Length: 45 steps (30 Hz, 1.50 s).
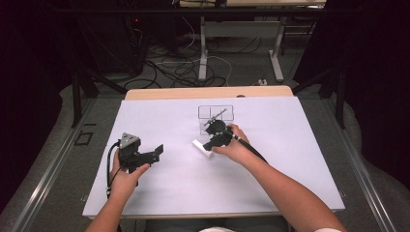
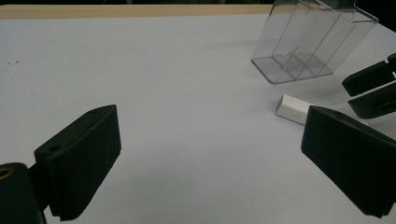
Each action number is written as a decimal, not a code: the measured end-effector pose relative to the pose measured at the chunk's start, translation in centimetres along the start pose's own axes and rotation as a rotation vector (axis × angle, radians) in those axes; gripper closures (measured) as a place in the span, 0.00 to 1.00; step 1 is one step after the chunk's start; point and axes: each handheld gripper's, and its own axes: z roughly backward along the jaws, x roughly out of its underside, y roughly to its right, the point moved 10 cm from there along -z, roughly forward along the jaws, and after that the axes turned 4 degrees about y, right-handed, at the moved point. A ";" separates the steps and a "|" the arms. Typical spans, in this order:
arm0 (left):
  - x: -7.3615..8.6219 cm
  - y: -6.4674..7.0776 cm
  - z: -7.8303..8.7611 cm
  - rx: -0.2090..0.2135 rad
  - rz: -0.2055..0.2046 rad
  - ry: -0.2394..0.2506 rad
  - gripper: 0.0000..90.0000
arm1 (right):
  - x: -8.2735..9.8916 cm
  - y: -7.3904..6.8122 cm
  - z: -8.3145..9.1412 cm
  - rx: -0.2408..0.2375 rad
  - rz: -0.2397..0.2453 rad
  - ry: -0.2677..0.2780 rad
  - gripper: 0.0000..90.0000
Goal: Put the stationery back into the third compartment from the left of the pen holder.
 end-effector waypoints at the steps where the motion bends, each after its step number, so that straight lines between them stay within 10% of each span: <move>1: 0.0 0.0 0.0 0.001 0.000 0.000 0.05 | 0.1 -0.1 -0.1 0.000 0.006 -0.013 0.61; 39: 0.1 0.0 0.0 0.001 -0.006 -0.008 0.05 | 1.7 -1.1 -2.6 -0.031 0.034 -0.113 0.66; 40: 0.1 0.0 0.0 0.001 -0.006 -0.008 0.05 | 1.0 -0.9 -3.5 -0.026 0.041 -0.001 0.66; 45: 0.1 0.0 0.0 0.000 -0.008 -0.009 0.06 | 1.8 -0.7 -2.7 -0.028 0.074 -0.119 0.66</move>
